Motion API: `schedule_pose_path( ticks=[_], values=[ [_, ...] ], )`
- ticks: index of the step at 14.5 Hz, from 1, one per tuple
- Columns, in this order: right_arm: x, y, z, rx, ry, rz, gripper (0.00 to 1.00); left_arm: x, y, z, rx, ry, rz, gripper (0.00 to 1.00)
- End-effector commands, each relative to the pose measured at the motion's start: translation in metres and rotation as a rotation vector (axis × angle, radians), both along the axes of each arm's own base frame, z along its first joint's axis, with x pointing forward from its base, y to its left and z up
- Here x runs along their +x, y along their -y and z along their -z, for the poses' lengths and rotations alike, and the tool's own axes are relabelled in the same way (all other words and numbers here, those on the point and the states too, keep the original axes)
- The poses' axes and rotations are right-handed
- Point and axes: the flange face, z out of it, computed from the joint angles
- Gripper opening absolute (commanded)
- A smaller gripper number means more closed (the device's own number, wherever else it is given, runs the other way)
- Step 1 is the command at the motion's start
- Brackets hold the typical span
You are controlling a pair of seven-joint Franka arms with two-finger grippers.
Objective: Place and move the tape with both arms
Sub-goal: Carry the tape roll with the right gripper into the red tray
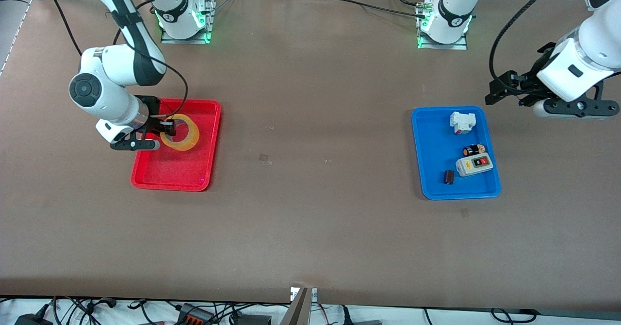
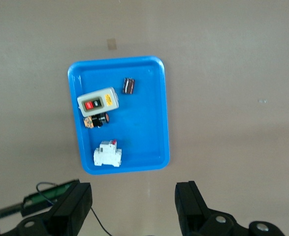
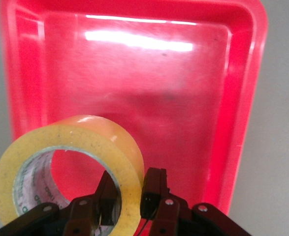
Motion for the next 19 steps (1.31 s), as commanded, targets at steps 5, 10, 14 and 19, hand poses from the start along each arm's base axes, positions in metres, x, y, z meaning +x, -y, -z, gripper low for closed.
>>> schedule_pose_path(
  ticks=[5, 10, 14, 19],
  values=[
    [-0.005, 0.037, 0.040, 0.027, 0.008, -0.080, 0.12, 0.000, -0.006, -0.009, -0.025, -0.013, -0.006, 1.00],
    [-0.003, 0.034, 0.049, 0.031, 0.023, -0.083, 0.47, 0.000, -0.005, -0.009, -0.024, -0.011, -0.003, 1.00],
    [0.004, 0.031, 0.014, 0.021, 0.053, -0.072, 0.98, 0.001, -0.006, -0.009, -0.022, -0.008, -0.003, 1.00],
    [0.045, 0.031, -0.107, 0.005, 0.055, -0.070, 0.98, 0.001, -0.009, -0.010, -0.014, 0.003, 0.001, 1.00]
  ],
)
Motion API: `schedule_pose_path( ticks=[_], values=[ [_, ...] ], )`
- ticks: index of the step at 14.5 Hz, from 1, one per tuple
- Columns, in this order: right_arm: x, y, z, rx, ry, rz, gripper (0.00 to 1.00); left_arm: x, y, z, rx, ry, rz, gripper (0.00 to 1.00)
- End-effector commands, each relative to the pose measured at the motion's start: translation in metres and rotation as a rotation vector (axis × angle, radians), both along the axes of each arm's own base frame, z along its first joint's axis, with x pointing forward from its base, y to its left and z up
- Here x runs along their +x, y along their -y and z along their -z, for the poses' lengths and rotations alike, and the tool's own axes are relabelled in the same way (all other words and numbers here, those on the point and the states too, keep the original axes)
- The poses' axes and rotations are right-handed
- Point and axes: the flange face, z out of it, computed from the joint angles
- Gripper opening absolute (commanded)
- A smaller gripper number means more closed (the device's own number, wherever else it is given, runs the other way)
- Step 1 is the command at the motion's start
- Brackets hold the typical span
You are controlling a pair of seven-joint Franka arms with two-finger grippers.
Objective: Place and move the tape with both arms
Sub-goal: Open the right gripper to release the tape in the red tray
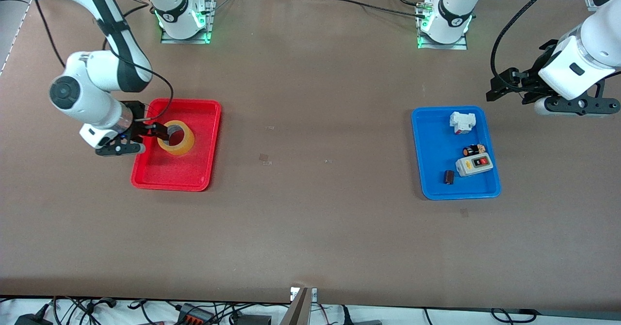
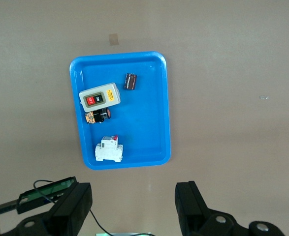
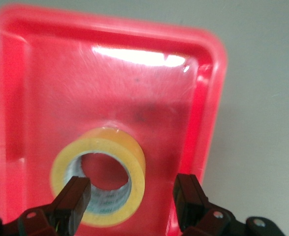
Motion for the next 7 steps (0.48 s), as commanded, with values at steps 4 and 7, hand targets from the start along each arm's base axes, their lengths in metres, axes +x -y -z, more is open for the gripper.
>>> schedule_pose_path(
  ticks=[4, 7],
  values=[
    [0.043, 0.001, -0.163, -0.012, -0.026, 0.088, 0.98, 0.002, -0.004, -0.005, -0.011, 0.010, 0.017, 1.00],
    [0.036, -0.013, -0.232, -0.007, 0.009, 0.108, 0.98, 0.002, -0.006, -0.007, 0.026, 0.024, 0.024, 1.00]
  ],
)
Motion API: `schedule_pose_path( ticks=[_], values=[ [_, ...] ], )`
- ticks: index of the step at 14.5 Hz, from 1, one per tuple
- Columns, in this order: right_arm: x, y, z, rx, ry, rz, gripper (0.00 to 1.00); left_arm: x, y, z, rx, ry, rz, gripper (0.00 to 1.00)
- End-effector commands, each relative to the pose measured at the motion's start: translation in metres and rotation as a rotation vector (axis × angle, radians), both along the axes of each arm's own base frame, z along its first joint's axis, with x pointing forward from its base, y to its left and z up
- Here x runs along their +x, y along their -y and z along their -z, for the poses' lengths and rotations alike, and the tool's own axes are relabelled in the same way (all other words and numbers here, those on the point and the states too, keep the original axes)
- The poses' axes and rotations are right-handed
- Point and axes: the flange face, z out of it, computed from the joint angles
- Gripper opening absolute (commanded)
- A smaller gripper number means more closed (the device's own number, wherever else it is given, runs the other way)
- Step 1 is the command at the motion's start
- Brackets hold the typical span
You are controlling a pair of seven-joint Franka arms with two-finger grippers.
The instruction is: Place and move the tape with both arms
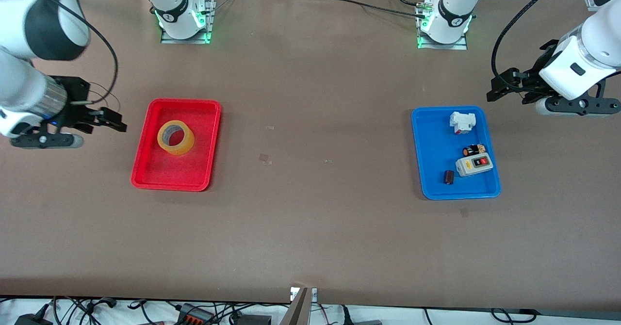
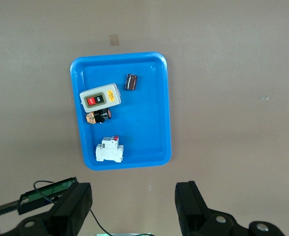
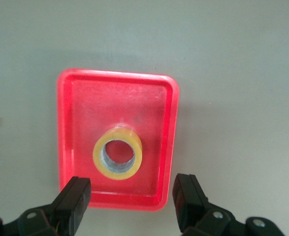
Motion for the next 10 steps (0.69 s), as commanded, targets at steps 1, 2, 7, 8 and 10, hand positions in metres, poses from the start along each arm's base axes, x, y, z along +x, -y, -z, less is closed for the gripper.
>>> schedule_pose_path(
  ticks=[1, 2, 7, 8, 10],
  values=[
    [-0.010, -0.027, -0.051, 0.002, 0.035, 0.045, 0.98, 0.001, -0.004, -0.007, 0.027, 0.023, 0.027, 1.00],
    [-0.018, -0.041, -0.063, -0.001, 0.054, 0.056, 0.98, 0.000, -0.004, -0.008, 0.027, 0.024, 0.027, 1.00],
    [-0.059, -0.077, -0.094, -0.019, 0.049, 0.095, 0.98, 0.000, -0.004, -0.009, 0.026, 0.024, 0.025, 1.00],
    [-0.065, -0.076, -0.100, -0.021, 0.057, 0.098, 0.98, 0.001, -0.007, -0.009, 0.026, 0.024, 0.021, 1.00],
    [-0.070, -0.068, -0.111, -0.025, 0.038, 0.099, 0.99, 0.001, -0.009, -0.009, 0.026, 0.024, 0.016, 1.00]
  ],
)
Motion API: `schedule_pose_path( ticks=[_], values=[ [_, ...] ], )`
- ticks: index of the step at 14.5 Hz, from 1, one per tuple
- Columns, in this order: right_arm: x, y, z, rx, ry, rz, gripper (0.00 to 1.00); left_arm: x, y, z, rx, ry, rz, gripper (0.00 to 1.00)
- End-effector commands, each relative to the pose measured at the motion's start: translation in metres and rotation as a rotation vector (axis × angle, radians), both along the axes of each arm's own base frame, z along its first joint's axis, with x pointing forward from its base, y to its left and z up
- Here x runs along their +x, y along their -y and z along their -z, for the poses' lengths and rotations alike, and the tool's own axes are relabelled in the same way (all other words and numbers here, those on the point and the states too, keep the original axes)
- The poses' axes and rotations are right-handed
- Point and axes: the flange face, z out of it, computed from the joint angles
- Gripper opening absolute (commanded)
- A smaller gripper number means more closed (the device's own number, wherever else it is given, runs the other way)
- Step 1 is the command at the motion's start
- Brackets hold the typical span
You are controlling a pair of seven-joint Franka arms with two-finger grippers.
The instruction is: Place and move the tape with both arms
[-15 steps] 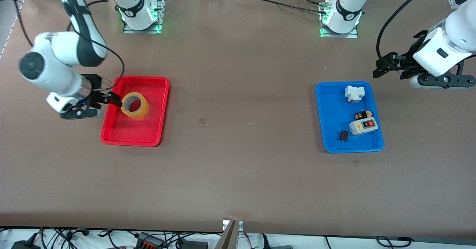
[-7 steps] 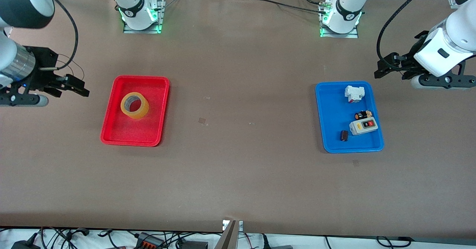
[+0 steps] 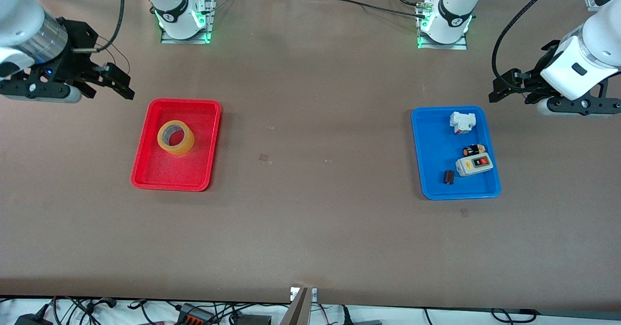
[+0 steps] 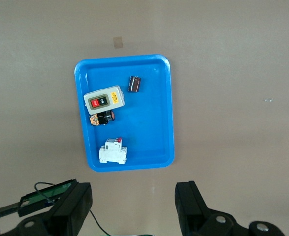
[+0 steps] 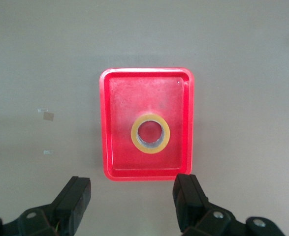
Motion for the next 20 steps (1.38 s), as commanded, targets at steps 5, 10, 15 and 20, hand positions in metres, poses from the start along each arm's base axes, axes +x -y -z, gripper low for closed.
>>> schedule_pose_path(
  ticks=[5, 10, 15, 20],
  values=[
    [-0.010, 0.017, -0.040, 0.003, -0.006, 0.007, 0.99, 0.000, -0.007, -0.009, 0.017, 0.017, 0.018, 1.00],
    [0.011, 0.014, -0.040, 0.009, -0.057, -0.048, 0.98, 0.000, -0.004, -0.008, 0.017, 0.015, 0.024, 1.00],
    [0.005, 0.015, -0.033, 0.003, -0.058, -0.047, 0.98, 0.000, -0.003, -0.007, 0.017, 0.014, 0.025, 1.00],
    [-0.005, 0.015, -0.028, -0.010, -0.038, -0.049, 0.98, 0.000, -0.002, -0.007, 0.014, 0.015, 0.024, 1.00]
  ],
)
